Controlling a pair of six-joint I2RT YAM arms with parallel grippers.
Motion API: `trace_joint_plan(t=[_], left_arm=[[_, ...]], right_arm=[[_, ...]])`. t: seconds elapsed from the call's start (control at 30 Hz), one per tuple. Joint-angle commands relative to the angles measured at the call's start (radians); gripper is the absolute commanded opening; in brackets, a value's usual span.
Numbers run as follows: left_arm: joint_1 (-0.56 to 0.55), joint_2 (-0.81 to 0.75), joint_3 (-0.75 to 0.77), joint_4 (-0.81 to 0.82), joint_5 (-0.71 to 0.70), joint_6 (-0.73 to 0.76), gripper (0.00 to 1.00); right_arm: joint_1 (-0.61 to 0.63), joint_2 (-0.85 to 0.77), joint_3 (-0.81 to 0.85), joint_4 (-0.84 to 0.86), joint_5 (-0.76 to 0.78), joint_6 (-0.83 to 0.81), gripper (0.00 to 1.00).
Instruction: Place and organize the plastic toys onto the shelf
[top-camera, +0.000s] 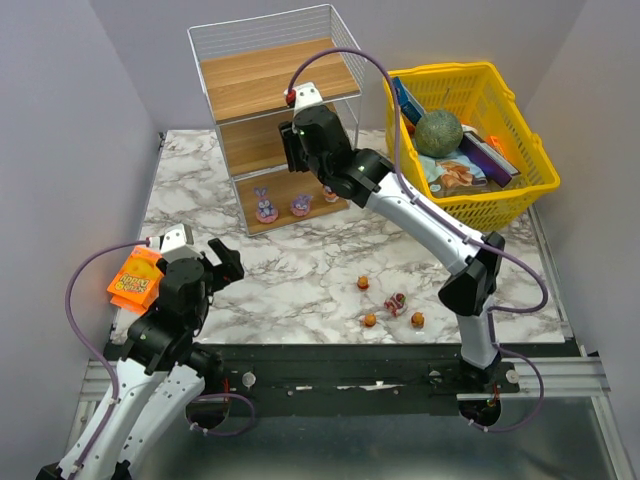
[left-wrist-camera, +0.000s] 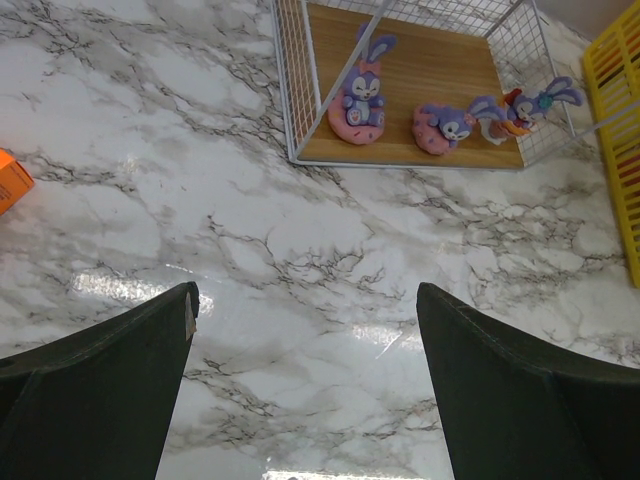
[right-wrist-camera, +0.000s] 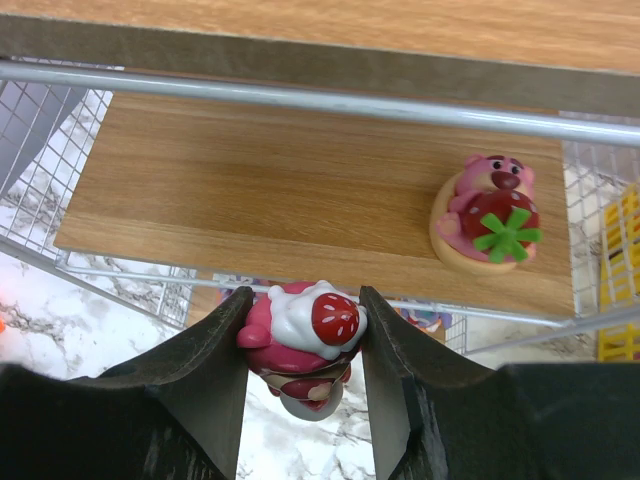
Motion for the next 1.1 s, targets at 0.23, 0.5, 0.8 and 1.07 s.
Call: trace_joint_plan(t=[0.23,0.5,0.8,1.07], left_arm=[[-0.005,0.007,0.009,-0.008,-0.034,-0.006,0.99],[-0.005,0.007,0.007,-0.009,-0.04,-0.006,0.99],[-0.005,0.0,0.009,-0.011,-0.045,-0.007,0.99],[-0.005,-0.003,0.01,-0.014,-0.051,-0.012,0.99]], right_arm=[[-0.023,0.119,0.079,0.034,-0.033,-0.023,0.29],[-0.032,0.151,0.079,0.069,-0.014,-0.009,0.29],[-0.038,0.18,0.061,0.121,0.026,-0.018,0.32],[-0.038,0.171,-0.025,0.209,0.048,-0.034,0.34]])
